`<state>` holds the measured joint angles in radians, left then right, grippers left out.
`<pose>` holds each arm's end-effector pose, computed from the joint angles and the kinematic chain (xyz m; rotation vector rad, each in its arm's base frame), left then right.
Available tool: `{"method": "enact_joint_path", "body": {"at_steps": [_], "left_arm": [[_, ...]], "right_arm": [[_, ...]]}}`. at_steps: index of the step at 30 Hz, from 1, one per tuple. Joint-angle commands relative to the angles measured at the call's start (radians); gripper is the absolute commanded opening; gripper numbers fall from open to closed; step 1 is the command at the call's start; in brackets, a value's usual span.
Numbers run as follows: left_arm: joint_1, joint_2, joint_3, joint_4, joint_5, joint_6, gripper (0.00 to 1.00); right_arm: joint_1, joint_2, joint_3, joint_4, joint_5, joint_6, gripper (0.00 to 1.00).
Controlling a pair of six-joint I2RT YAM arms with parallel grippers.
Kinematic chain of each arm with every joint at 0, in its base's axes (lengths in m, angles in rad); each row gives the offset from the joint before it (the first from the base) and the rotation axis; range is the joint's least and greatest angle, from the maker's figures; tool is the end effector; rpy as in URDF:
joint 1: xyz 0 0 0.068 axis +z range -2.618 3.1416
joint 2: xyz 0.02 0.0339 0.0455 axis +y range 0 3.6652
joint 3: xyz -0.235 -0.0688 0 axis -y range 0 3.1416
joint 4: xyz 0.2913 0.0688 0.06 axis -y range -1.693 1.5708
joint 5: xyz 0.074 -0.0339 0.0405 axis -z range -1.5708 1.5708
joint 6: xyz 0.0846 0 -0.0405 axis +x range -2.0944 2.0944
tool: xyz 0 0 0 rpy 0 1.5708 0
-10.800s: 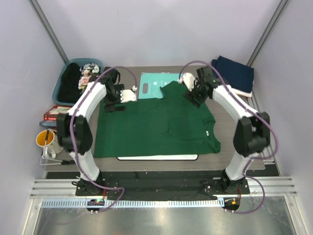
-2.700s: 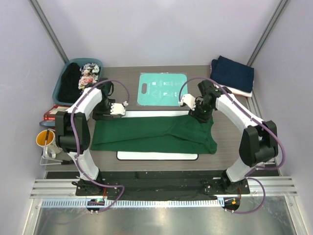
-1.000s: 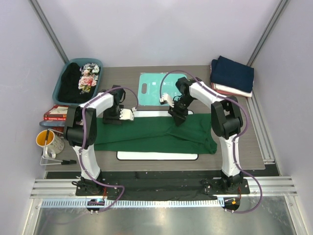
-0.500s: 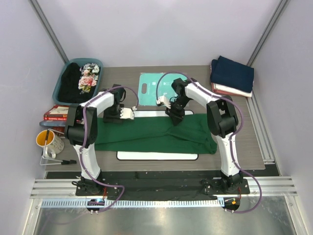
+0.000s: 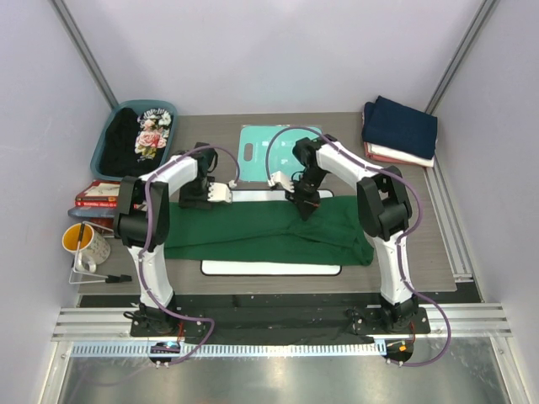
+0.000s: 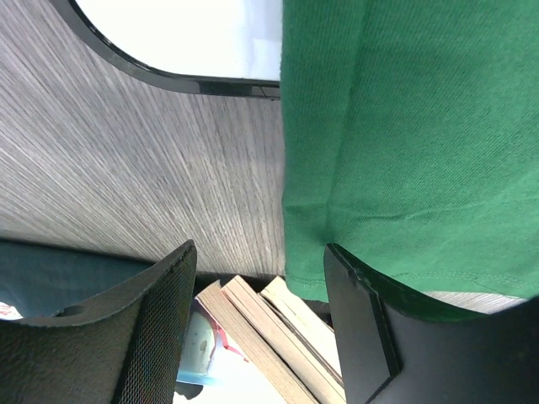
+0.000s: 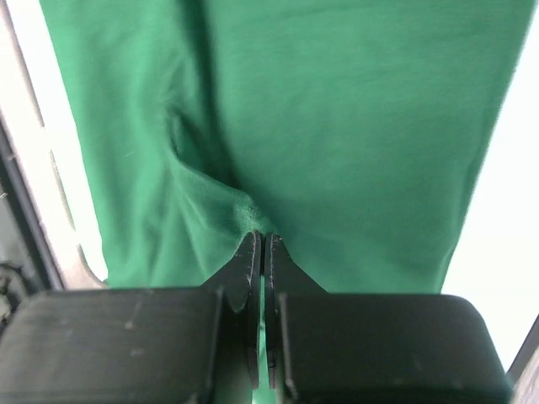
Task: Fold and stack the t-shirts
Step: Fold the other side of the tshirt into a rectangle
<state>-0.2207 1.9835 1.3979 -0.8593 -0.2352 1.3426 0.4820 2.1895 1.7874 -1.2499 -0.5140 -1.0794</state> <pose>0.4042 -0.0705 0.0627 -2.1641 -2.2131 -0.4134 0.3669 0.2389 0.0990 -2.0649 2.1294 0.7804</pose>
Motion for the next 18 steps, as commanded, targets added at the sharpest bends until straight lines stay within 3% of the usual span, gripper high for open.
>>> {"method": "enact_joint_path", "body": {"at_steps": [1, 9, 18], "left_arm": [[-0.008, 0.008, 0.036, 0.003, 0.002, 0.007, 0.63], [-0.014, 0.015, 0.047, 0.003, -0.004, 0.018, 0.63], [-0.014, 0.014, 0.069, -0.009, -0.016, 0.030, 0.63]], "right_arm": [[0.020, -0.117, 0.017, -0.158, 0.006, -0.060, 0.01], [0.089, -0.180, -0.036, -0.258, 0.014, -0.099, 0.01], [0.168, -0.207, -0.088, -0.192, -0.063, 0.065, 0.01]]}}
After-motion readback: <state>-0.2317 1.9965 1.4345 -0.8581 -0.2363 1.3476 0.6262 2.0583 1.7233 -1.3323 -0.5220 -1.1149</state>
